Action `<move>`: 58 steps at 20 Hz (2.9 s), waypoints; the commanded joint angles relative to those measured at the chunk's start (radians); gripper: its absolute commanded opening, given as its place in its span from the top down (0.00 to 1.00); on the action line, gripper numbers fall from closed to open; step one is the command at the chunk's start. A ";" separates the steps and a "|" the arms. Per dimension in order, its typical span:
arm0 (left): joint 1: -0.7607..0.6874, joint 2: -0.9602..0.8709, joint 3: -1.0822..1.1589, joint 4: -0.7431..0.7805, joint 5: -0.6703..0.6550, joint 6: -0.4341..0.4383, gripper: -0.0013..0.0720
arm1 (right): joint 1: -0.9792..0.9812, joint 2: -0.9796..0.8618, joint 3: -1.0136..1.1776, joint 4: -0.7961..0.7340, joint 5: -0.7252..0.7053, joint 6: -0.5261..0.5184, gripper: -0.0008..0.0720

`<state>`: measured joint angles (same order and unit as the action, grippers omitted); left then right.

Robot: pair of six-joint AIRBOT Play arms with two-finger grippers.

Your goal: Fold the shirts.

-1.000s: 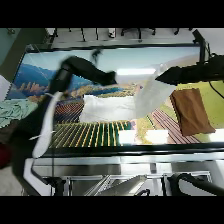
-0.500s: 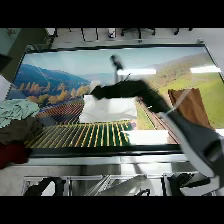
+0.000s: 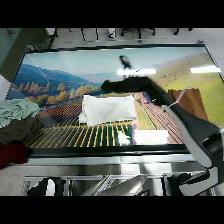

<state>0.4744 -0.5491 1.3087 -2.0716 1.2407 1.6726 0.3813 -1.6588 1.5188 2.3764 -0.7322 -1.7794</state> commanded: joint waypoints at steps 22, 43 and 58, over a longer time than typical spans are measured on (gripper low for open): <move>-0.417 -0.212 -0.037 0.003 -0.065 -0.017 0.96 | -0.263 -0.321 -0.020 0.084 -0.467 -0.064 0.18; -0.220 0.027 -0.039 0.002 0.002 -0.017 0.96 | -0.868 -0.037 0.494 0.095 -0.520 0.116 0.96; -0.220 0.027 -0.039 0.000 0.050 -0.035 0.96 | -1.064 0.072 0.481 -0.249 -0.905 0.542 0.96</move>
<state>0.2531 -0.5232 1.2697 -2.0712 1.2652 1.6386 -0.6830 -1.6363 2.0079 2.2616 -1.5200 -1.3884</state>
